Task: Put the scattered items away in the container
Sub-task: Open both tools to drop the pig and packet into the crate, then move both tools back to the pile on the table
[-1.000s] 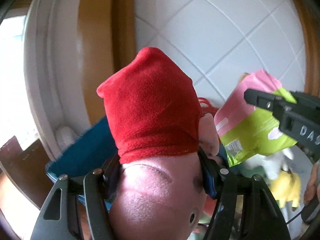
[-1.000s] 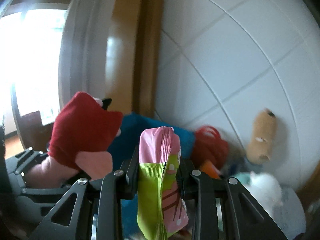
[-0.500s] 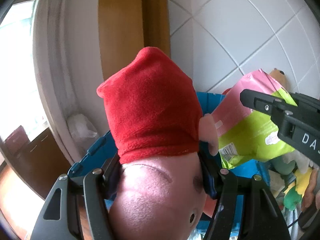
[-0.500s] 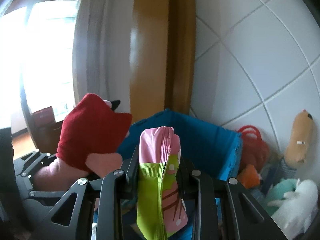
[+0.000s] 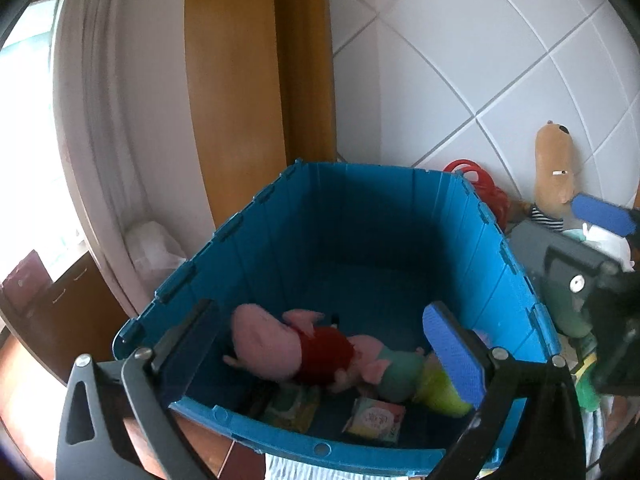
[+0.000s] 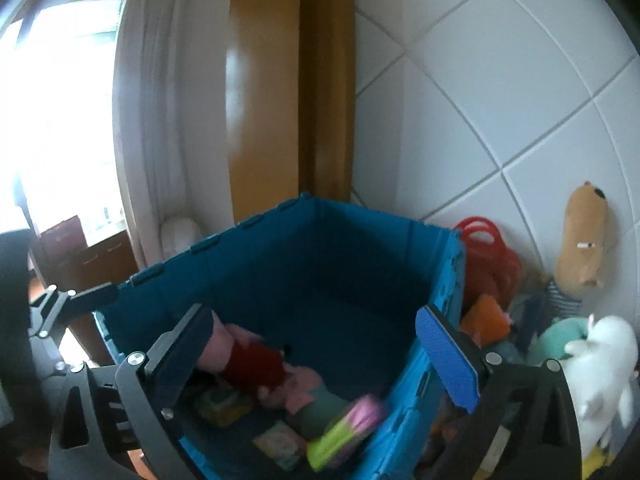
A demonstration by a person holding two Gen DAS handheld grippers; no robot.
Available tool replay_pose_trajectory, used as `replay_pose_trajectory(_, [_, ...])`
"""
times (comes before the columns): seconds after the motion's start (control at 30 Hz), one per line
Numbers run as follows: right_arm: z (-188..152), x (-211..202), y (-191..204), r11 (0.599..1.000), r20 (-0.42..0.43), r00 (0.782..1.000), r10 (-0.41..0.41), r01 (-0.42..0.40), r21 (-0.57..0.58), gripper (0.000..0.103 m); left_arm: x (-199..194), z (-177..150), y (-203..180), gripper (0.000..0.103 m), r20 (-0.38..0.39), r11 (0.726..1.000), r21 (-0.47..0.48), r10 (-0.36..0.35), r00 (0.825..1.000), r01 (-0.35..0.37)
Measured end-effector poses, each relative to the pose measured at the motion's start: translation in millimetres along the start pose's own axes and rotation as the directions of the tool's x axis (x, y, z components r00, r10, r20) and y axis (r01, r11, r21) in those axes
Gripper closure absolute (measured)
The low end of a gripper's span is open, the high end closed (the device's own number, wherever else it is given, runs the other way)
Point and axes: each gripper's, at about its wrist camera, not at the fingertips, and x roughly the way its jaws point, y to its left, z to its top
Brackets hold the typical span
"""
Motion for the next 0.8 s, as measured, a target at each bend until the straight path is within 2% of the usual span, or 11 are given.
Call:
replay_pose_trajectory(0.4, [-16,-33,6,1.000,0.000,1.000,-0.027,0.027,-0.004,0.000,-36,-14,-7,0.000,0.040,1.000,-0.008,-0.022,0.999,0.023])
replay_pose_trajectory(0.8, [-49,-83,-22,0.995,-0.002,0.995,-0.102,0.102,0.018,0.000,-66,-40,-38,0.000,0.044,0.999,0.007,-0.055,0.998,0.054])
